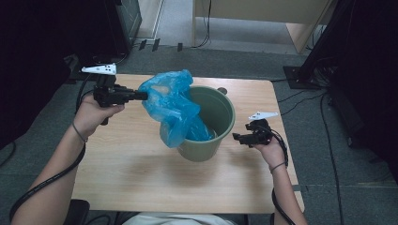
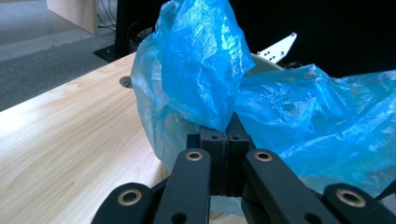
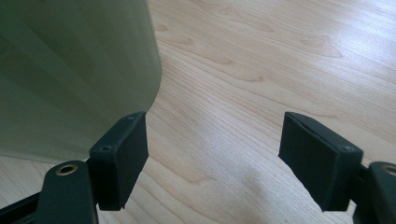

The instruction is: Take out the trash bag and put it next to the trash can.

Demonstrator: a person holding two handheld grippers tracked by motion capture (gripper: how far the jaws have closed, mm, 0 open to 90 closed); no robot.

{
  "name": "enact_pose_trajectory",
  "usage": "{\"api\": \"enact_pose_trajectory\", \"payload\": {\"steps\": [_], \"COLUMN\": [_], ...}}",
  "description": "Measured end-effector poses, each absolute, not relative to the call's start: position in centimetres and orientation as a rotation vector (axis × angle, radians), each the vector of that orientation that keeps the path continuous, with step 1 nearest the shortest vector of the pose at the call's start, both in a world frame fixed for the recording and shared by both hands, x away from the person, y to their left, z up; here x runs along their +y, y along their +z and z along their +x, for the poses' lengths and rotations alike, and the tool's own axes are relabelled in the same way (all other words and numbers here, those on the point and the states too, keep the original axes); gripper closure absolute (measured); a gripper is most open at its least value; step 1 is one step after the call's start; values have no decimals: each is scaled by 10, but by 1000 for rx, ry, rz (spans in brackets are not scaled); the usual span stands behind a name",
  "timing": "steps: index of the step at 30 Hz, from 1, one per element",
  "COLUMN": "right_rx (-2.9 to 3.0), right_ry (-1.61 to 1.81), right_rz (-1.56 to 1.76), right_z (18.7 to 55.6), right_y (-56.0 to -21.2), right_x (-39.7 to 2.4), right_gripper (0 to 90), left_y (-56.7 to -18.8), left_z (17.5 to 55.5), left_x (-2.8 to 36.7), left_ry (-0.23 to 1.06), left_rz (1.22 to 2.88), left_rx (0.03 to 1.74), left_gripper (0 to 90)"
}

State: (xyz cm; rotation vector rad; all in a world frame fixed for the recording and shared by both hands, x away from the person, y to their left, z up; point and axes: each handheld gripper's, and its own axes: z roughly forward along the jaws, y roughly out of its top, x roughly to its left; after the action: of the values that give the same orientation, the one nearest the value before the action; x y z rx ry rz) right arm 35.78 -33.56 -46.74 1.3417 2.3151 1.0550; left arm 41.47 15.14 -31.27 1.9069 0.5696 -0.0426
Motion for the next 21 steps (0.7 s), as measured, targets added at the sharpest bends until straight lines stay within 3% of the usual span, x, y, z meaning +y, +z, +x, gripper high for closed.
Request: {"api": "enact_pose_trajectory", "payload": {"steps": [7,9,15,18,21], "right_rx": [2329,2334,2332,2334,2339], "right_ry": [1049,1041,1041,1039,1032], "right_rz": [1350,1344,1350,1354,1353], "right_z": [358,358,357,357,357], "right_y": [-471,-472,-472,-473,-473], "right_x": [-336,-336,-337,-337,-337], "right_gripper": [233,233,231,231,230], "left_y": [-329,-342,-375,-384,-390], "left_z": [412,411,409,405,406], "left_x": [144,137,123,117,110], "left_ry": [-48,-80,-163,-115,-114], "left_rz": [1959,1984,2014,2007,2020], "left_rx": [510,493,465,362,319], "left_gripper": [878,739,478,388,352]}}
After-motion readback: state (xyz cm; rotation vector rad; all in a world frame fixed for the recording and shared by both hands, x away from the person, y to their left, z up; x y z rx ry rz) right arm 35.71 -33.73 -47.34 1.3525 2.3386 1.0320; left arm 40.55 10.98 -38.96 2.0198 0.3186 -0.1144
